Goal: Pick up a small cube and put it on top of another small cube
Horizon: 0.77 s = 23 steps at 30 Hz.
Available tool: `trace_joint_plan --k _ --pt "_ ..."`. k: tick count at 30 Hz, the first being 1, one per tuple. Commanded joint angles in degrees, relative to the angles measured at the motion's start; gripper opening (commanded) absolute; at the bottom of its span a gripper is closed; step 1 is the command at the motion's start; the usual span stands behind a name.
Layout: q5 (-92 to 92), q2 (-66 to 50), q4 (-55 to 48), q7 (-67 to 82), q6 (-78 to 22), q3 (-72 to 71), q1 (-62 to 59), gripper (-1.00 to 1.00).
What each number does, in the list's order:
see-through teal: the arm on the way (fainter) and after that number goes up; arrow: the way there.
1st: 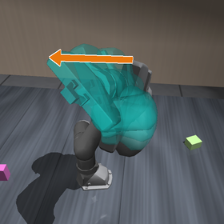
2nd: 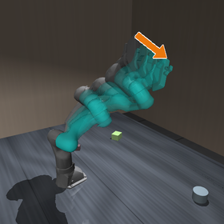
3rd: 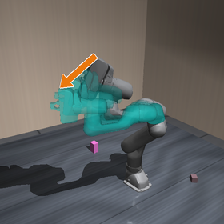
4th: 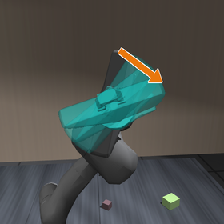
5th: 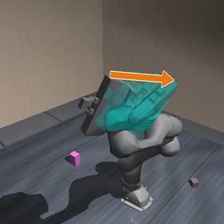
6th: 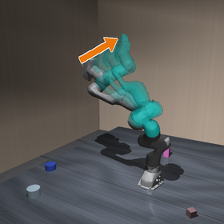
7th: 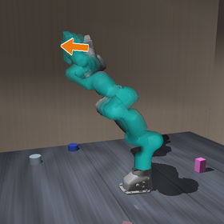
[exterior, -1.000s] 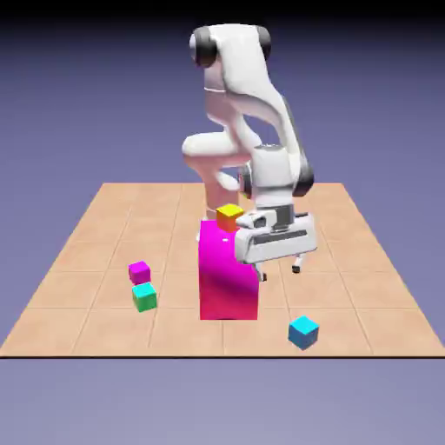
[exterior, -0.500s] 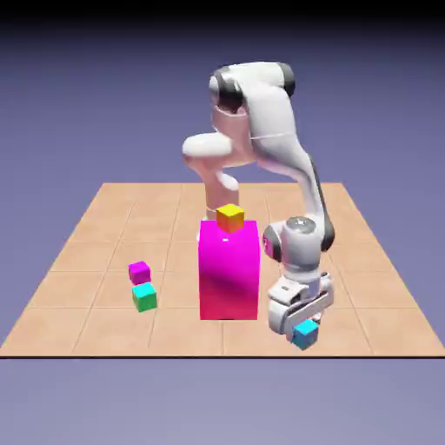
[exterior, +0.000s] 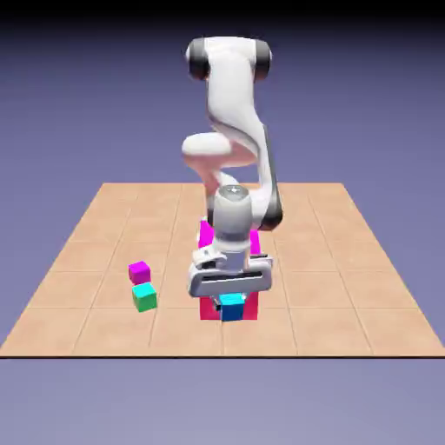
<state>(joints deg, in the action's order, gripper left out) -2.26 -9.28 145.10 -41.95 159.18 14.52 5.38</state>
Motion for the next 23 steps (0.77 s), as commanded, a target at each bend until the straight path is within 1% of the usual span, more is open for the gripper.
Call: trace_joint_plan --k 1,4,10,12,20,21,23 --pt "-0.57 1.35 1.24 -2.22 -0.49 1.76 -1.93 -1.00" --pt "-2.16 5.73 5.64 -7.64 -1.31 4.77 -8.16 -1.00" --pt "-5.24 14.59 14.76 -14.12 2.54 2.47 -20.37 -1.00" --pt "-5.61 15.08 15.00 -15.02 3.26 2.76 -20.88 -1.00" --pt "5.41 -0.26 12.85 -7.16 16.20 -6.87 -28.13 -1.00" --pt "5.42 -0.26 12.85 -7.16 16.20 -6.87 -28.13 1.00" --pt "3.93 1.82 13.14 -8.22 14.45 -5.56 -27.15 1.00"
